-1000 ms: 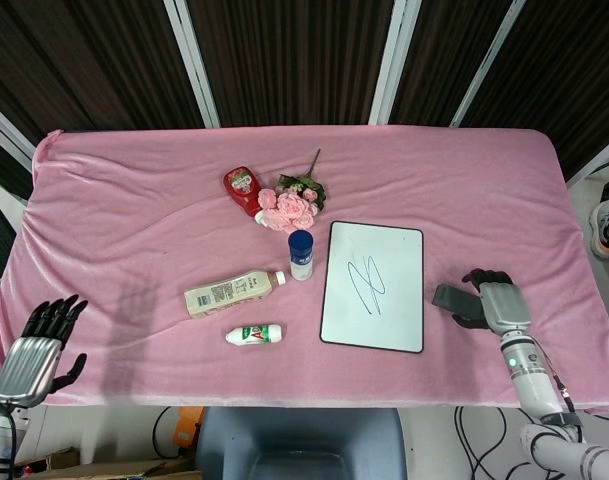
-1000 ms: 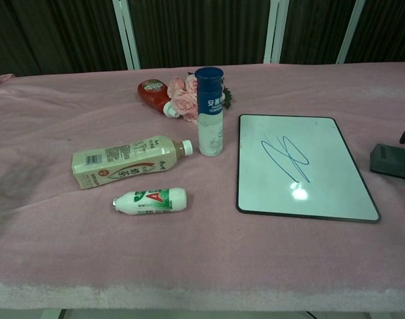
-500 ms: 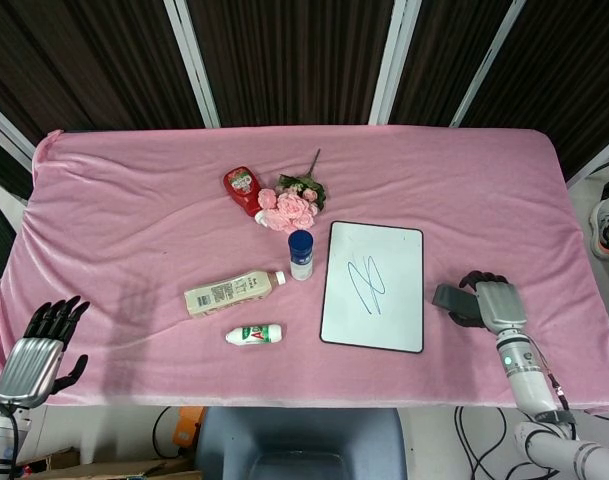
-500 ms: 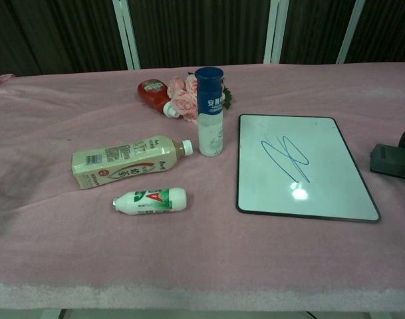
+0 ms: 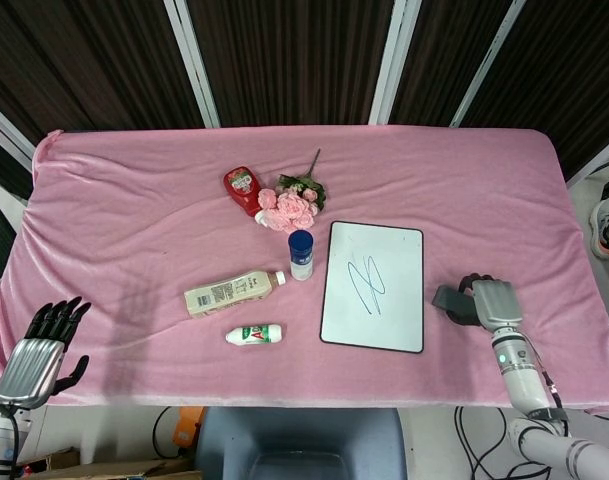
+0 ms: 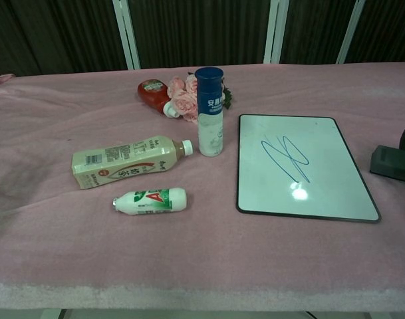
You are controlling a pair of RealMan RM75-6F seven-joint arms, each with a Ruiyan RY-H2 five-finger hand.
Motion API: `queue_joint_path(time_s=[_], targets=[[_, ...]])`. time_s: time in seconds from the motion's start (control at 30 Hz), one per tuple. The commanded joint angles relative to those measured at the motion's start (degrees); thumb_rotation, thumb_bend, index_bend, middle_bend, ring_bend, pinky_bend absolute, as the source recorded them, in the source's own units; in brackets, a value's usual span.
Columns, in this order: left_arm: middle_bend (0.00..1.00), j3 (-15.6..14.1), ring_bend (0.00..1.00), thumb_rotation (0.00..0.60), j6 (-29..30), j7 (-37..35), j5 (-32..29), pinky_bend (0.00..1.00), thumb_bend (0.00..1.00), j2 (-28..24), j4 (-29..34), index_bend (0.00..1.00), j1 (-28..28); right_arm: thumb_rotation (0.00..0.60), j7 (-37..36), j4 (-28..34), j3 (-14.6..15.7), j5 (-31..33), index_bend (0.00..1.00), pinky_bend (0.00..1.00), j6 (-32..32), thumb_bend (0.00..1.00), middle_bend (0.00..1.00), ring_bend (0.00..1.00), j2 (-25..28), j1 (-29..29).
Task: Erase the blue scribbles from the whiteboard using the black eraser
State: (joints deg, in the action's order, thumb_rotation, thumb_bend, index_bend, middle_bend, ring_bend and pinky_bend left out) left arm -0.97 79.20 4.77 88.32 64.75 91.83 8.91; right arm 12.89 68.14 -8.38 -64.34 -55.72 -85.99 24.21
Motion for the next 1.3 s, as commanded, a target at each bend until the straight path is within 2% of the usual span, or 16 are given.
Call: queue_joint_path(time_s=[0.03, 0.23, 0.4, 0.53, 0.73, 0.93, 1.03, 1.17, 1.3], targets=[[0.02, 0.0, 0.00, 0.600, 0.2, -0.1, 0.1, 0.05, 0.41, -0.1, 0.0, 0.00, -0.1, 0.600, 1.5, -0.2, -0.1, 0.7, 0.71, 0.72, -0.2, 0.40, 0.55, 0.50, -0.5, 0.2], [0.02, -0.2, 0.00, 0.600, 0.5, -0.6, 0.5, 0.05, 0.41, -0.1, -0.1, 0.00, -0.2, 0.600, 5.2, -1.0, -0.3, 2.2, 0.85, 0.83, -1.3, 0.44, 0.67, 0.63, -1.8, 0.6], [0.02, -0.2, 0.00, 0.600, 0.7, -0.8, 0.6, 0.05, 0.41, -0.2, -0.1, 0.00, -0.2, 0.600, 4.5, -1.8, -1.1, 1.8, 0.94, 0.90, -3.2, 0.49, 0.75, 0.71, -2.8, 0.5], [0.02, -0.2, 0.00, 0.600, 0.8, -0.9, 0.6, 0.05, 0.41, -0.2, -0.1, 0.00, -0.3, 0.600, 2.3, -0.7, -1.5, -0.5, 0.96, 0.91, -5.7, 0.51, 0.77, 0.72, -2.1, 0.2], [0.02, -0.1, 0.00, 0.600, 0.5, -0.9, 0.5, 0.05, 0.41, -0.2, -0.1, 0.00, -0.1, 0.600, 2.0, 5.2, -3.2, -3.2, 0.96, 0.92, -9.3, 0.52, 0.77, 0.73, 1.0, 0.6], [0.02, 0.1, 0.01, 0.600, 0.5, -0.7, 0.2, 0.05, 0.41, -0.1, 0.0, 0.00, -0.1, 0.600, 6.7, 11.1, -5.7, -3.4, 0.96, 0.92, -10.0, 0.52, 0.77, 0.73, 1.1, 3.8], [0.02, 0.2, 0.01, 0.600, 0.3, -0.5, -0.1, 0.05, 0.41, -0.1, -0.1, 0.00, -0.1, 0.600, 11.7, 12.9, -6.3, -2.3, 0.96, 0.92, -8.7, 0.52, 0.77, 0.73, -0.6, 6.5], [0.02, 0.2, 0.01, 0.600, 0.3, -0.3, -0.4, 0.05, 0.41, -0.1, -0.1, 0.00, -0.1, 0.600, 19.1, 12.5, -6.2, 0.0, 0.96, 0.92, -7.0, 0.52, 0.77, 0.73, -4.6, 10.1], [0.02, 0.4, 0.01, 0.600, 0.6, -0.6, -0.5, 0.05, 0.41, -0.2, -0.2, 0.00, -0.2, 0.600, 23.6, 9.9, -5.7, 1.1, 0.96, 0.92, -6.7, 0.52, 0.77, 0.73, -8.6, 12.3]])
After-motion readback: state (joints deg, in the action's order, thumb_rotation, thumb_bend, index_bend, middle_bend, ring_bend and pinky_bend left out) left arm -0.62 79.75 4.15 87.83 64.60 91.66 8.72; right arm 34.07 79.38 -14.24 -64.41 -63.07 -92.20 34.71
